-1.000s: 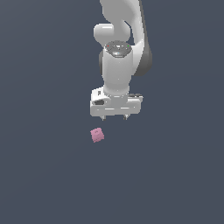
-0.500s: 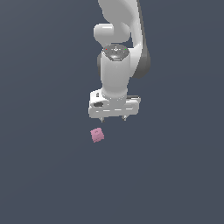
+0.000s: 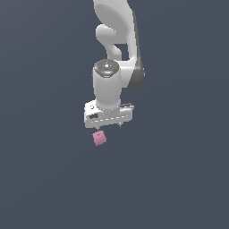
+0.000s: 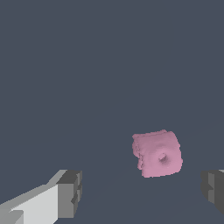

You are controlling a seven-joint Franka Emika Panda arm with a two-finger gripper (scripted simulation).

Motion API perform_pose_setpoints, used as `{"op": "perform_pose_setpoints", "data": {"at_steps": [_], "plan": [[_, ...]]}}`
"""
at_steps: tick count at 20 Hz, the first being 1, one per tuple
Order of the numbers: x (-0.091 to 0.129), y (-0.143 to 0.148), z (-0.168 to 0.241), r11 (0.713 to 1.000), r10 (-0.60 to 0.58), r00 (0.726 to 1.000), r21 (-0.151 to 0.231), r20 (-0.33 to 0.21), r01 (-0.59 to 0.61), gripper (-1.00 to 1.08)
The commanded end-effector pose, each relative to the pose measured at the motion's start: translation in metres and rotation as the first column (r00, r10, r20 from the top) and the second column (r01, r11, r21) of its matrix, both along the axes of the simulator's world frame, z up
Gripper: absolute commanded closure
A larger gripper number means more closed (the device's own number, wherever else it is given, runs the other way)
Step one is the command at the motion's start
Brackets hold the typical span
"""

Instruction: Pick up the object and move it to a goal position.

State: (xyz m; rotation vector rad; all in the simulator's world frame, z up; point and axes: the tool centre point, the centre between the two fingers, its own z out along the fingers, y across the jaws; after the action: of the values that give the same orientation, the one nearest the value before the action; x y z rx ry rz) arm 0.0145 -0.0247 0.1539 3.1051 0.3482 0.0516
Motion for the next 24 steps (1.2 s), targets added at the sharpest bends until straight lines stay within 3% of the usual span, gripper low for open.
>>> {"op": "perform_pose_setpoints", "data": {"at_steps": [1, 12, 24], "plan": [[0.000, -0.012, -0.013, 0.999, 0.039, 0.999, 0.000, -0.008, -0.039, -0.92], [-0.003, -0.048, -0.056, 0.986, 0.165, 0.986, 0.010, -0.031, -0.165, -0.92], [-0.004, -0.054, -0.069, 0.983, 0.183, 0.982, 0.012, -0.035, -0.183, -0.92]]}}
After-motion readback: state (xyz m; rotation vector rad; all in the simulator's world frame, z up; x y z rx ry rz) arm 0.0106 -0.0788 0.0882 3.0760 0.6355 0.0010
